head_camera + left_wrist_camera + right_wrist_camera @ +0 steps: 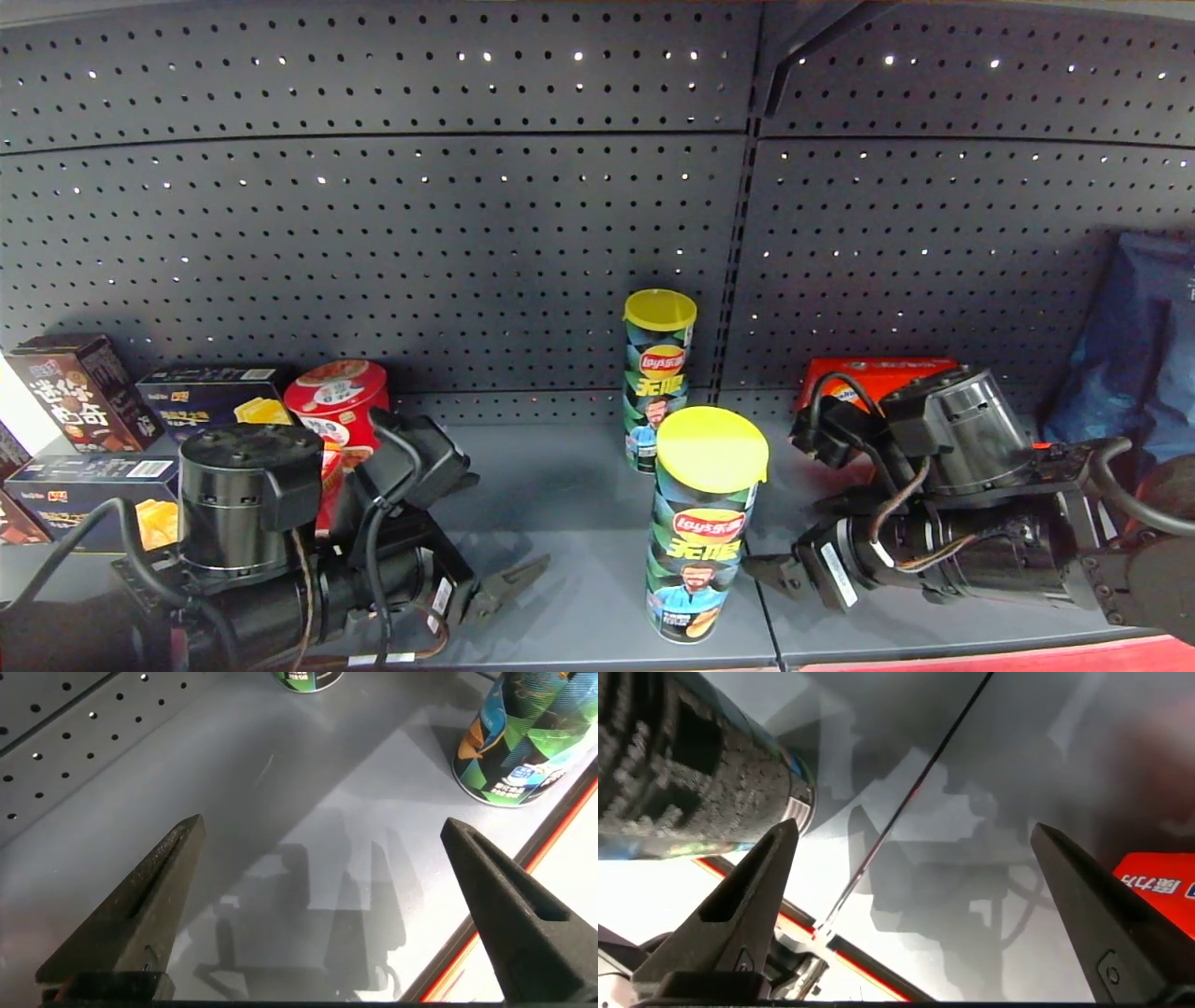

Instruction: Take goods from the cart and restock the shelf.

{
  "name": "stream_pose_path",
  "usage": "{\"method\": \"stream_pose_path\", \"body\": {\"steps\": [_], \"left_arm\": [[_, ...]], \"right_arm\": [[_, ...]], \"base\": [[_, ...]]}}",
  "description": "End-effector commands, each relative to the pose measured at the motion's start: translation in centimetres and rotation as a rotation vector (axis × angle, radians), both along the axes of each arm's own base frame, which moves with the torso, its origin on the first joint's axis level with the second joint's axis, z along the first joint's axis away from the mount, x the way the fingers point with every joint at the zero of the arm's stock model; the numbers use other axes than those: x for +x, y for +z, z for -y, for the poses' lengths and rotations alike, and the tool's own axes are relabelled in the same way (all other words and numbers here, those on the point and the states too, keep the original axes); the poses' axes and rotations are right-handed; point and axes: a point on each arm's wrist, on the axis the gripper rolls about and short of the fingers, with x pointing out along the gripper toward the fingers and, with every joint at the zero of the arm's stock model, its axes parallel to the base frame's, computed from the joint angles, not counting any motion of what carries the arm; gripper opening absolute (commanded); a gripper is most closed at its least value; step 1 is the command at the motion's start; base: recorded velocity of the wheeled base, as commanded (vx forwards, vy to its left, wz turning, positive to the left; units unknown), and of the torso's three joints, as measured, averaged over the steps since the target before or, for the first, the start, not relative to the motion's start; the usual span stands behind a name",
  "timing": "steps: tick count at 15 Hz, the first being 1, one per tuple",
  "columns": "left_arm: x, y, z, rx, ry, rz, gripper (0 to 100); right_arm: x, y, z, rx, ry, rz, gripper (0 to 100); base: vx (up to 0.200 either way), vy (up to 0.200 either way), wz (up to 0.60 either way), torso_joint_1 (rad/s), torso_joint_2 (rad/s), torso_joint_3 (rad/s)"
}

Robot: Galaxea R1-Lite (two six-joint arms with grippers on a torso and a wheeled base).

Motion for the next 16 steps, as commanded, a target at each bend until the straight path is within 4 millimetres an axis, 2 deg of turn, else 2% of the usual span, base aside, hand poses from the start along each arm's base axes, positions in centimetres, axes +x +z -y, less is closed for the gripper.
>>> {"method": "stream_pose_path", "body": {"steps": [1, 16], "left_arm": [[-0.04, 0.06, 0.0, -0.001, -0.001, 0.003, 100], [-0.15, 0.18, -0.1, -0.004, 0.003, 0.006, 100]], "right_arm": [[-0.12, 0.13, -0.09, 0.003, 0.005, 0.004, 100], [0.16, 0.08, -1.06, 0.012, 0.025, 0.015, 100]], "base": [[0.0, 0.0, 0.0, 0.0, 0.0, 0.0], [0.0, 0.0, 0.0, 0.0, 0.0, 0.0]]}}
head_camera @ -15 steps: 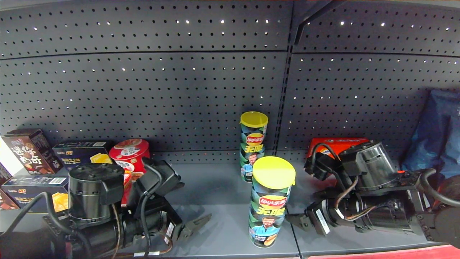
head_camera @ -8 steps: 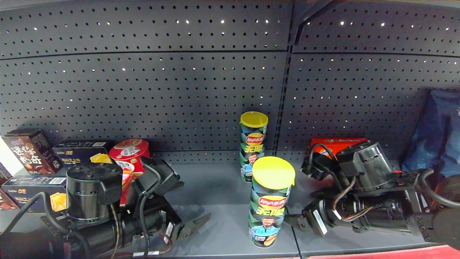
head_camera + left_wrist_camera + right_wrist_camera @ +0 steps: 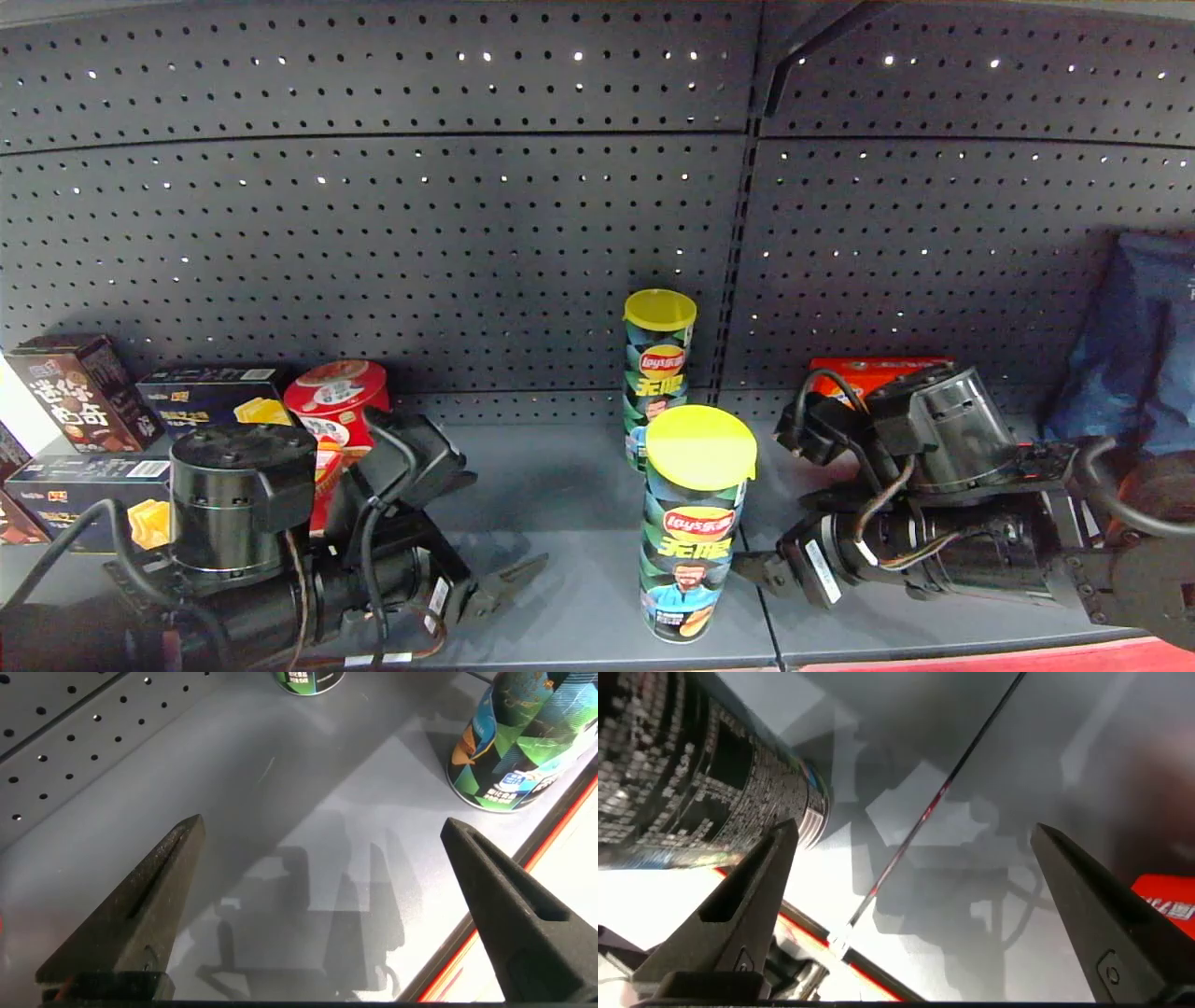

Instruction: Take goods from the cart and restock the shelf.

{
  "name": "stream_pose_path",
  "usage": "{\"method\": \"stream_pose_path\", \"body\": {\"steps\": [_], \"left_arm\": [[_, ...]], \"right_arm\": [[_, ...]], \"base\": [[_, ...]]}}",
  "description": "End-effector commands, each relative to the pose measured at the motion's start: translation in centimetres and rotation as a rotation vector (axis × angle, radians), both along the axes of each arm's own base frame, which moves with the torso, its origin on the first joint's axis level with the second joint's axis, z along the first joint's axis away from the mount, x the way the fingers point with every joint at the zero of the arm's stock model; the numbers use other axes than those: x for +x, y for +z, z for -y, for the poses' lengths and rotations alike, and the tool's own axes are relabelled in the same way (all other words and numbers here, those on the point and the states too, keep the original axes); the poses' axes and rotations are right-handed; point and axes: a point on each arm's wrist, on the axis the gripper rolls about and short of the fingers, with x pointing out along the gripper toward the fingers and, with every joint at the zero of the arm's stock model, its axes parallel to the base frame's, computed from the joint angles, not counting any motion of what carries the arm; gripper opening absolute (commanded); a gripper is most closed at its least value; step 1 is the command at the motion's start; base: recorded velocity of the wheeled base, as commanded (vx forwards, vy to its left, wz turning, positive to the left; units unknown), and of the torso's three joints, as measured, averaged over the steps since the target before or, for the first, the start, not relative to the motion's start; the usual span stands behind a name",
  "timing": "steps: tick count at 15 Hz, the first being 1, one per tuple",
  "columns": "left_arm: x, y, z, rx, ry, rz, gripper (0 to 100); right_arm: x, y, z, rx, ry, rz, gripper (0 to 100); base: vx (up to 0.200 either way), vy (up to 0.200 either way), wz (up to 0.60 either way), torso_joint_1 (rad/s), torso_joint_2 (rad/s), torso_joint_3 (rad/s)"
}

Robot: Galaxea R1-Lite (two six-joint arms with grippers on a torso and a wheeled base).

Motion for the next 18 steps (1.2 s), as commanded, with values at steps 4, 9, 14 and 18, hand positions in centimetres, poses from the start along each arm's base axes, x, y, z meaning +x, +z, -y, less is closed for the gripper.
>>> {"method": "stream_pose_path", "body": {"steps": [4, 9, 14, 18], "left_arm": [[-0.07, 0.11, -0.07, -0.002, 0.002, 0.004, 100], [-0.39, 0.12, -0.24, -0.002, 0.002, 0.004, 100], [-0.7, -0.01, -0.4, 0.001, 0.0, -0.001, 100], [-0.71, 0.03, -0.41, 0.0, 0.0, 0.0, 100]], "right_arm": [[0.08, -0.3, -0.29, -0.004, 0.007, -0.007, 100], [0.05, -0.32, -0.55, -0.005, 0.015, -0.007, 100], [0.25, -0.53, -0.76, -0.004, 0.015, -0.005, 100], [0.19, -0.56, -0.72, -0.004, 0.014, -0.007, 100]], "base": [[0.0, 0.0, 0.0, 0.0, 0.0, 0.0], [0.0, 0.0, 0.0, 0.0, 0.0, 0.0], [0.0, 0.0, 0.0, 0.0, 0.0, 0.0], [0.0, 0.0, 0.0, 0.0, 0.0, 0.0]]}}
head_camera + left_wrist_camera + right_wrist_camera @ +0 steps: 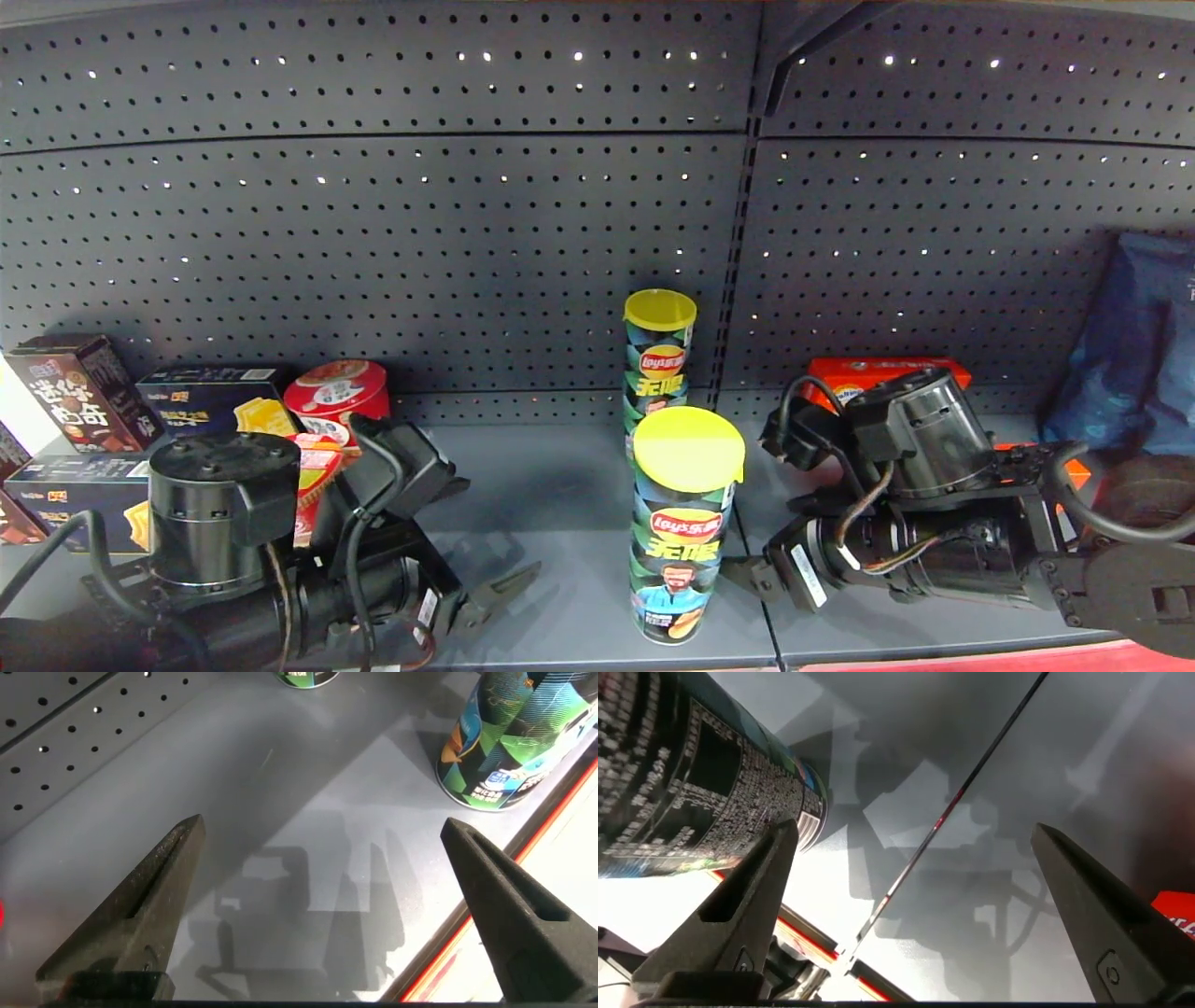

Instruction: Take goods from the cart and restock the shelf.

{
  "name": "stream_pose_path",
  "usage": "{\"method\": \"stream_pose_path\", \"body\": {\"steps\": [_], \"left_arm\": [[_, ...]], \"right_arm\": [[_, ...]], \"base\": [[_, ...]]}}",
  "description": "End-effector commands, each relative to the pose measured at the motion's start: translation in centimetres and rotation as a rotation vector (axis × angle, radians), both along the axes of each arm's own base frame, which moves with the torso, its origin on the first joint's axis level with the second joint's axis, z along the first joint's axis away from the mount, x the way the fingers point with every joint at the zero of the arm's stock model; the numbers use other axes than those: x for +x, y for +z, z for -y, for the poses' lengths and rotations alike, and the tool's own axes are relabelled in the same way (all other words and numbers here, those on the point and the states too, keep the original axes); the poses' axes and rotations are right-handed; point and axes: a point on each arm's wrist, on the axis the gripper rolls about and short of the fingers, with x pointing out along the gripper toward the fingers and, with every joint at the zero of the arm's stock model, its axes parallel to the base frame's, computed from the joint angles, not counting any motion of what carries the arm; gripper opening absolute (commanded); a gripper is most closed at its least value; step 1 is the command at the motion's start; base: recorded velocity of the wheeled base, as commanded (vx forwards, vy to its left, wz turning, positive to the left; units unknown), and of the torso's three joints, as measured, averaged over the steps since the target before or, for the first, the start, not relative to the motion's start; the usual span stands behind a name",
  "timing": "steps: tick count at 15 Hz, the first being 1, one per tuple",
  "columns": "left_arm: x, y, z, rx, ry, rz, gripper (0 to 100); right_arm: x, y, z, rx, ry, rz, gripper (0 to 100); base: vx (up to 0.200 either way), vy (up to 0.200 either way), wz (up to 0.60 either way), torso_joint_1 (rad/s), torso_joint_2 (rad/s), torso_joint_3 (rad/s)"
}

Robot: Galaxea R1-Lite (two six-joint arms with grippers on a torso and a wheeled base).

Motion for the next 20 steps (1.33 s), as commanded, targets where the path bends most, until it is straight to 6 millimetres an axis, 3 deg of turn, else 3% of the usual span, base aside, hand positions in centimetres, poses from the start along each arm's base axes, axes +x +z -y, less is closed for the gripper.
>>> {"method": "stream_pose_path", "body": {"steps": [1, 9, 14, 17, 20], "left_arm": [[0.0, 0.1, 0.0, -0.001, 0.001, 0.002, 100], [0.0, 0.1, -0.2, -0.002, 0.007, 0.004, 100], [-0.6, 0.1, -0.6, -0.002, 0.009, 0.004, 100], [-0.3, 1.4, -0.4, -0.029, 0.01, 0.057, 100], [-0.2, 3.4, -0.4, -0.05, 0.038, 0.139, 100]], "right_arm": [[0.0, 0.0, 0.0, 0.002, 0.002, 0.0, 100], [-0.2, -0.2, 0.0, -0.005, 0.006, -0.008, 100], [-0.7, 0.6, 0.5, 0.022, -0.006, 0.007, 100], [-1.6, 3.7, 1.5, 0.097, -0.022, 0.087, 100], [-2.6, 6.6, 4.0, 0.171, -0.092, 0.178, 100]], "base": [[0.0, 0.0, 0.0, 0.0, 0.0, 0.0], [0.0, 0.0, 0.0, 0.0, 0.0, 0.0], [0.0, 0.0, 0.0, 0.0, 0.0, 0.0], [0.0, 0.0, 0.0, 0.0, 0.0, 0.0], [0.0, 0.0, 0.0, 0.0, 0.0, 0.0]]}}
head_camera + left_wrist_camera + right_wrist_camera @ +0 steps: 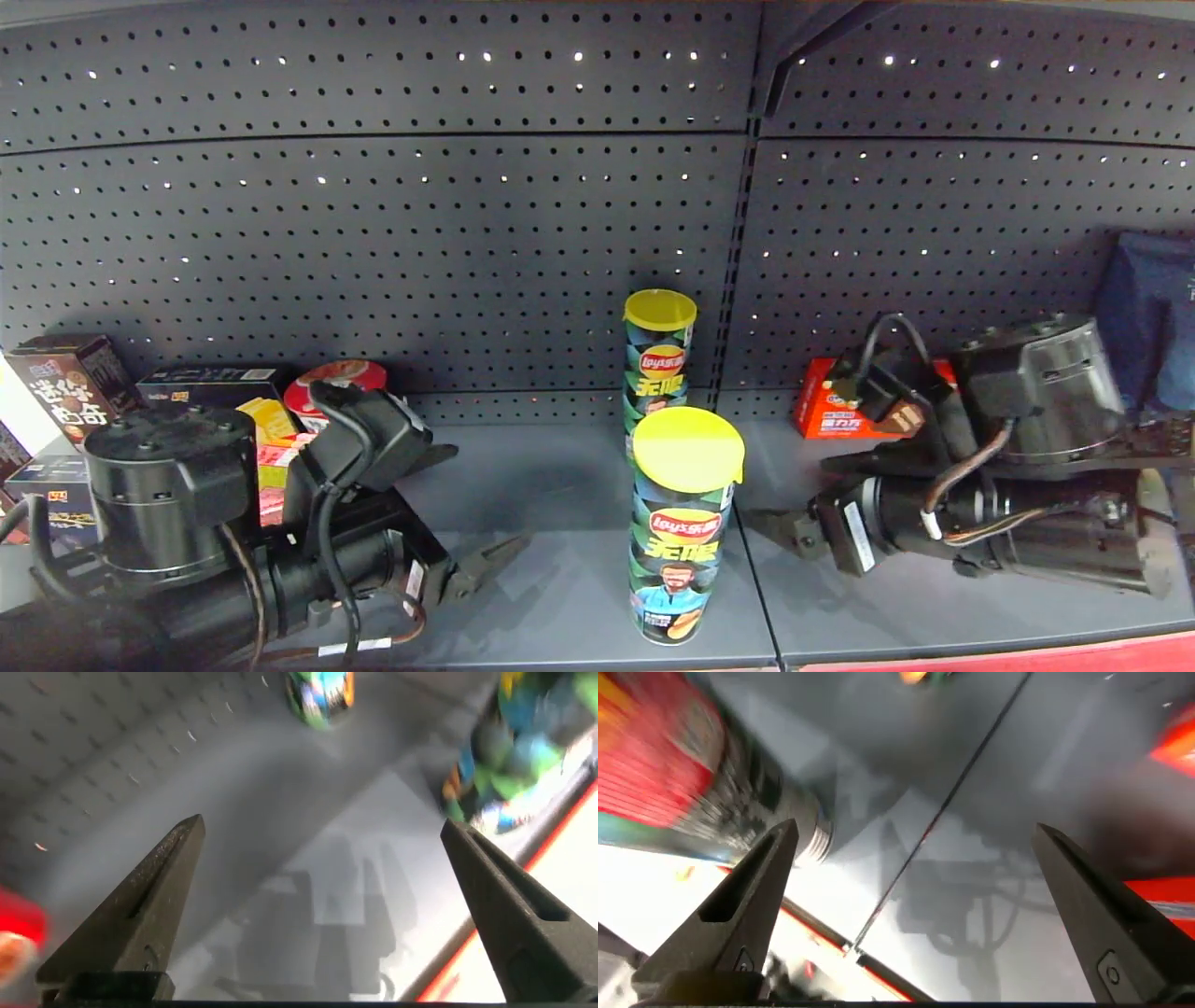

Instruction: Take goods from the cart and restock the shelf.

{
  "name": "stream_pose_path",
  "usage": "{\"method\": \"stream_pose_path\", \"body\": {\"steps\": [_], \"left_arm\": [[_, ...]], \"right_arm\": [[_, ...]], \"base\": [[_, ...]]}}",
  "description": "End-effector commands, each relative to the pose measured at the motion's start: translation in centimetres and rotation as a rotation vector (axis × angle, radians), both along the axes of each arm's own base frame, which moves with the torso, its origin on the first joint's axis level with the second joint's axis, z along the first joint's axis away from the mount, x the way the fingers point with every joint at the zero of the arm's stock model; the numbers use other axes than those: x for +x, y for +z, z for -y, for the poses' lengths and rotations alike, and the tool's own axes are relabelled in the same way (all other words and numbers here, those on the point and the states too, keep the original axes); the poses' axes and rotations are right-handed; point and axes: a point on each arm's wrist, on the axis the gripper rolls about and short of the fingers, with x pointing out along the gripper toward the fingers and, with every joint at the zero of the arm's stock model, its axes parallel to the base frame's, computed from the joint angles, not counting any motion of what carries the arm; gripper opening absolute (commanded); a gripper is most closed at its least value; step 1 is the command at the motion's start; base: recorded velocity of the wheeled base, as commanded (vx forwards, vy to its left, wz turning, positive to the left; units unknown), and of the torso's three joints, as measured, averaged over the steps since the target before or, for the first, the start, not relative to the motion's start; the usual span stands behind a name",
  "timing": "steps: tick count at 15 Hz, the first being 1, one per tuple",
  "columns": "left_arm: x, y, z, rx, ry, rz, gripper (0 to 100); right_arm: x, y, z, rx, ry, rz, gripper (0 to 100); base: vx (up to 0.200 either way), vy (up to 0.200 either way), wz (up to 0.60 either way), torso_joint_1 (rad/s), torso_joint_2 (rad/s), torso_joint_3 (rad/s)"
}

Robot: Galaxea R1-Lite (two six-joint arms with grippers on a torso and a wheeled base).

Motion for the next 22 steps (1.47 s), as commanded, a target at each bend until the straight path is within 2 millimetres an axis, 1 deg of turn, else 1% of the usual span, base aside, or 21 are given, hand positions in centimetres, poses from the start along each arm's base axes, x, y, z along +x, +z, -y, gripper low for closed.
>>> {"method": "stream_pose_path", "body": {"steps": [1, 2, 4, 6, 7, 8, 9, 11, 12, 13, 14, 16, 17, 18, 19, 20, 21, 22], "left_arm": [[-0.5, 2.3, -0.3, -0.036, 0.034, 0.094, 100], [-1.0, 3.0, -0.7, -0.046, 0.051, 0.122, 100], [-2.8, 3.9, -2.6, -0.063, 0.126, 0.176, 100], [-5.5, 3.9, -5.3, -0.075, 0.207, 0.221, 100], [-7.2, 3.5, -6.4, -0.078, 0.247, 0.238, 100], [-8.7, 3.1, -7.3, -0.075, 0.282, 0.247, 100], [-9.2, 3.0, -7.6, -0.075, 0.292, 0.25, 100], [-12.4, 2.7, -9.2, -0.05, 0.409, 0.314, 100], [-12.6, 2.6, -9.3, -0.046, 0.425, 0.32, 100], [-13.7, 2.3, -9.8, -0.048, 0.485, 0.341, 100], [-14.1, 1.9, -9.9, -0.047, 0.51, 0.344, 100], [-15.3, 1.1, -10.1, -0.047, 0.527, 0.375, 100], [-15.8, 1.1, -10.2, -0.055, 0.534, 0.397, 100], [-16.2, 0.6, -10.3, -0.052, 0.544, 0.392, 100], [-16.6, 0.2, -10.3, -0.052, 0.543, 0.391, 100], [-17.8, -0.9, -10.4, -0.056, 0.522, 0.39, 100], [-18.2, -1.3, -10.4, -0.06, 0.507, 0.392, 100], [-19.7, -2.9, -10.5, -0.071, 0.459, 0.377, 100]], "right_arm": [[-1.5, 3.7, 3.5, 0.089, -0.086, 0.122, 100], [-2.3, 4.3, 4.7, 0.104, -0.115, 0.147, 100], [-4.1, 5.0, 8.1, 0.122, -0.221, 0.189, 100], [-6.5, 4.7, 11.4, 0.136, -0.343, 0.234, 100], [-7.9, 4.0, 12.6, 0.137, -0.393, 0.247, 100], [-9.1, 3.5, 13.5, 0.139, -0.439, 0.262, 100], [-9.5, 3.4, 13.7, 0.142, -0.45, 0.271, 100], [-13.2, 3.2, 15.1, 0.183, -0.565, 0.293, 100], [-13.6, 3.2, 15.3, 0.187, -0.584, 0.295, 100], [-16.4, 2.5, 15.7, 0.21, -0.643, 0.316, 100], [-17.8, 1.7, 15.9, 0.204, -0.686, 0.325, 100], [-21.5, -1.2, 15.8, 0.187, -0.815, 0.374, 100], [-22.9, -2.7, 15.4, 0.183, -0.861, 0.399, 100], [-23.9, -4.4, 15.1, 0.198, -0.846, 0.429, 100], [-24.4, -5.2, 14.9, 0.21, -0.814, 0.456, 100], [-24.5, -5.6, 14.8, 0.22, -0.801, 0.472, 100], [-24.5, -5.4, 14.8, 0.222, -0.791, 0.48, 100], [-24.3, -5.7, 14.8, 0.209, -0.738, 0.486, 100]], "base": [[0.0, 0.0, 0.0, 0.0, 0.0, 0.0], [0.0, 0.0, 0.0, 0.0, 0.0, 0.0], [0.0, 0.0, 0.0, 0.0, 0.0, 0.0], [0.0, 0.0, 0.0, 0.0, 0.0, 0.0], [0.0, 0.0, 0.0, 0.0, 0.0, 0.0], [0.0, 0.0, 0.0, 0.0, 0.0, 0.0], [0.0, 0.0, 0.0, 0.0, 0.0, 0.0], [0.0, 0.0, 0.0, 0.0, 0.0, 0.0], [0.0, 0.0, 0.0, 0.0, 0.0, 0.0], [0.0, 0.0, 0.0, 0.0, 0.0, 0.0], [0.0, 0.0, 0.0, 0.0, 0.0, 0.0], [0.0, 0.0, 0.0, 0.0, 0.0, 0.0], [0.0, 0.0, 0.0, 0.0, 0.0, 0.0], [0.0, 0.0, 0.0, 0.0, 0.0, 0.0], [0.0, 0.0, 0.0, 0.0, 0.0, 0.0], [0.0, 0.0, 0.0, 0.0, 0.0, 0.0], [0.0, 0.0, 0.0, 0.0, 0.0, 0.0], [0.0, 0.0, 0.0, 0.0, 0.0, 0.0]]}}
